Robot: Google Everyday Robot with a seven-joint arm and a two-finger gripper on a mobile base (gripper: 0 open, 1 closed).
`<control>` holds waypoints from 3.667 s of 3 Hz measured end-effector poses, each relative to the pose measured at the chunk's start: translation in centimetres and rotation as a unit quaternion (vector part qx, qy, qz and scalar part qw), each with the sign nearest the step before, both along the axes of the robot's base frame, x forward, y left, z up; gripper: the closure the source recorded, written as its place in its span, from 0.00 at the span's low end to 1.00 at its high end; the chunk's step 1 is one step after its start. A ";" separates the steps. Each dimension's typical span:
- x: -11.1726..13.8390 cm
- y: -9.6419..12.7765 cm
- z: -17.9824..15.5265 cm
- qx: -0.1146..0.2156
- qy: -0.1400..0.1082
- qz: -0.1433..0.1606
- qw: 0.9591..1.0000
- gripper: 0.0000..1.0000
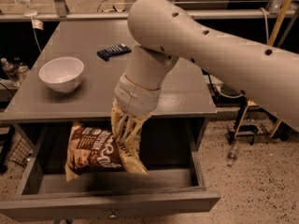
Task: Place brown chip bag into top drawer
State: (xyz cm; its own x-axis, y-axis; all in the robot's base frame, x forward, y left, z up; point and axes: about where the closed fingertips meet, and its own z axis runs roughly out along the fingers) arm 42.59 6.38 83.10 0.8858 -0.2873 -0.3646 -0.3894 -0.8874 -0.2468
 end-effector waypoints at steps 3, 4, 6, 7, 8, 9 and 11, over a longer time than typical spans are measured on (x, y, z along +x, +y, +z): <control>2.6 -1.2 -4.6 0.059 -0.047 0.028 0.997 1.00; 2.7 -1.9 -7.3 0.070 -0.042 0.025 0.996 1.00; 2.6 -1.8 -7.6 0.070 -0.041 0.027 0.996 0.54; 2.5 -1.7 -7.7 0.070 -0.040 0.028 0.996 0.30; 2.4 -1.6 -7.8 0.069 -0.039 0.030 0.996 0.00; 2.4 -1.6 -7.8 0.069 -0.039 0.030 0.996 0.00; 4.3 -5.3 -2.2 0.049 -0.089 0.018 0.995 0.00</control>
Offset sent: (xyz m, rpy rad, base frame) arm 0.0321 -0.0119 -0.0366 0.1313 -0.1266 0.0720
